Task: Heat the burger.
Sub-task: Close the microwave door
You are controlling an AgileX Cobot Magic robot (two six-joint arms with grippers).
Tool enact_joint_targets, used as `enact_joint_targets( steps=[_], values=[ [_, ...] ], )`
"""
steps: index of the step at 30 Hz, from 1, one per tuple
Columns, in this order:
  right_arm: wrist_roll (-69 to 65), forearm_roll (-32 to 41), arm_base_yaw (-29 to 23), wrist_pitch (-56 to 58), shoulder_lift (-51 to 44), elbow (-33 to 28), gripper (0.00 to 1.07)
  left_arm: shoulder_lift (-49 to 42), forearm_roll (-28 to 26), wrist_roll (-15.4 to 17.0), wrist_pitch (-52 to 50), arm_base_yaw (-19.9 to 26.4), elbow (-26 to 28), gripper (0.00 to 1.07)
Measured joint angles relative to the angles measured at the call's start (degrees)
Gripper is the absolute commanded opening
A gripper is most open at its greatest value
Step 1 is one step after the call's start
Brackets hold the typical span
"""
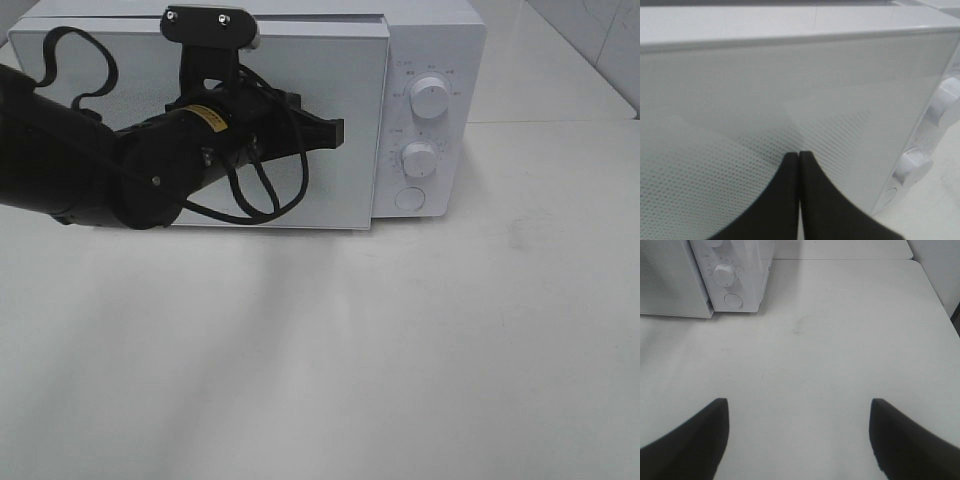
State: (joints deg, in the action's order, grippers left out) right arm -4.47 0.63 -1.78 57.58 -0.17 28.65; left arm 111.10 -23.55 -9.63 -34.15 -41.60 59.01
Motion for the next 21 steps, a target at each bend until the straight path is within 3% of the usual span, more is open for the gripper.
enact_joint_targets(
  steps=[15, 21],
  values=[
    [0.0, 0.0, 0.0, 0.0, 0.0, 0.0, 0.75, 6.1, 1.6, -0.3, 8.5, 0.2, 10.4, 0.00],
    [0.0, 0.0, 0.0, 0.0, 0.0, 0.0, 0.75, 6.0, 1.7, -0.4, 11.4, 0.3, 11.6, 0.00]
  ],
)
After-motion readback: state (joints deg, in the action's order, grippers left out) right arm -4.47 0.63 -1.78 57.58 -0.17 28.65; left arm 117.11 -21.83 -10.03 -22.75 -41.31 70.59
